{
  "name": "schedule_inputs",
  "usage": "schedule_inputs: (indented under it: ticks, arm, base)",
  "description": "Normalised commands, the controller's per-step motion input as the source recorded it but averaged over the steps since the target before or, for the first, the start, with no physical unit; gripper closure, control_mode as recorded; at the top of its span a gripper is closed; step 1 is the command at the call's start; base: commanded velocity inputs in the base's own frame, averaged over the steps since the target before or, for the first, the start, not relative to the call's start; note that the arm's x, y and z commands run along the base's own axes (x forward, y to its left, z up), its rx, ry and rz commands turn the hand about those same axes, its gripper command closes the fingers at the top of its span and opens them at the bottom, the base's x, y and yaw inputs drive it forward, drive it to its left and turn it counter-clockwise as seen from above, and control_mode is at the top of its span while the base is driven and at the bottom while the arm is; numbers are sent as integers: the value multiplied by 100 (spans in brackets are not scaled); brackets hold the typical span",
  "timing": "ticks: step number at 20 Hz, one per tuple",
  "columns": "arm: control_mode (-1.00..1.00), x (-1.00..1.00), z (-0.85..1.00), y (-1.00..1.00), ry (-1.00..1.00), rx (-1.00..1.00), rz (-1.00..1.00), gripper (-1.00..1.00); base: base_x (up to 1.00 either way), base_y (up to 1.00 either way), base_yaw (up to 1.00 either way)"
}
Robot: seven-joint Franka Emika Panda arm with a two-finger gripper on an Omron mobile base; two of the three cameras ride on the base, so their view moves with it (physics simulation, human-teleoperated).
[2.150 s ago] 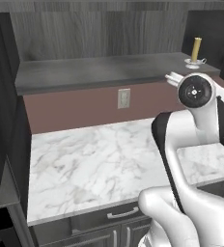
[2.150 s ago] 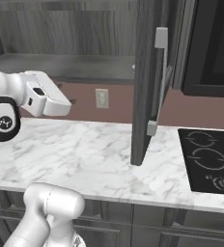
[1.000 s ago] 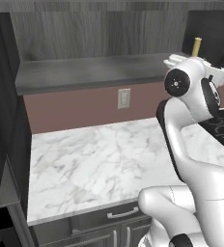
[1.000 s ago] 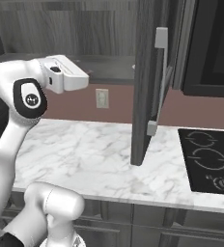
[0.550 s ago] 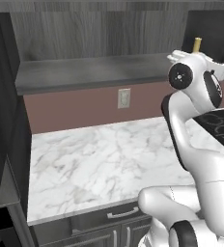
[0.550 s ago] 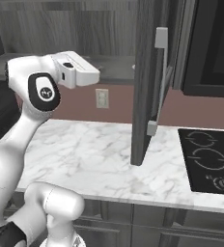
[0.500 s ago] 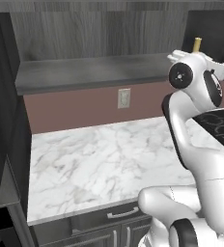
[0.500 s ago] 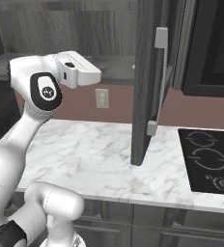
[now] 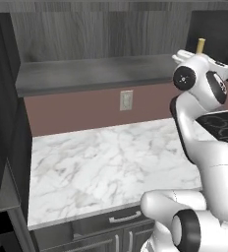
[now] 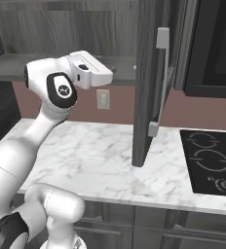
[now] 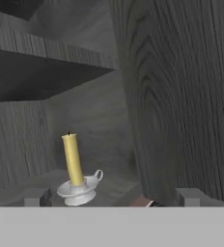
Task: Get the candle and the liquor from the cabinet and move them to the dining counter.
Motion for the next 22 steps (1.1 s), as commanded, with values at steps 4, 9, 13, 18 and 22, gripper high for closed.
schedule_inputs:
  ticks: [4, 9, 13, 18, 22]
  arm:
    - [-100, 19, -23, -16, -13, 0, -2, -100]
    - [-100, 24, -7, -18, -2, 2, -7, -100]
    - [-100, 27, 0, -18, 0, 1, -8, -100]
    - [-100, 27, 1, -12, 0, 0, -7, -100]
    - [-100, 24, 0, -9, 0, 0, -6, -100]
  base:
    - [0, 0, 0]
    - [0, 0, 0]
    - [0, 0, 0]
    - [0, 0, 0]
    - [0, 0, 0]
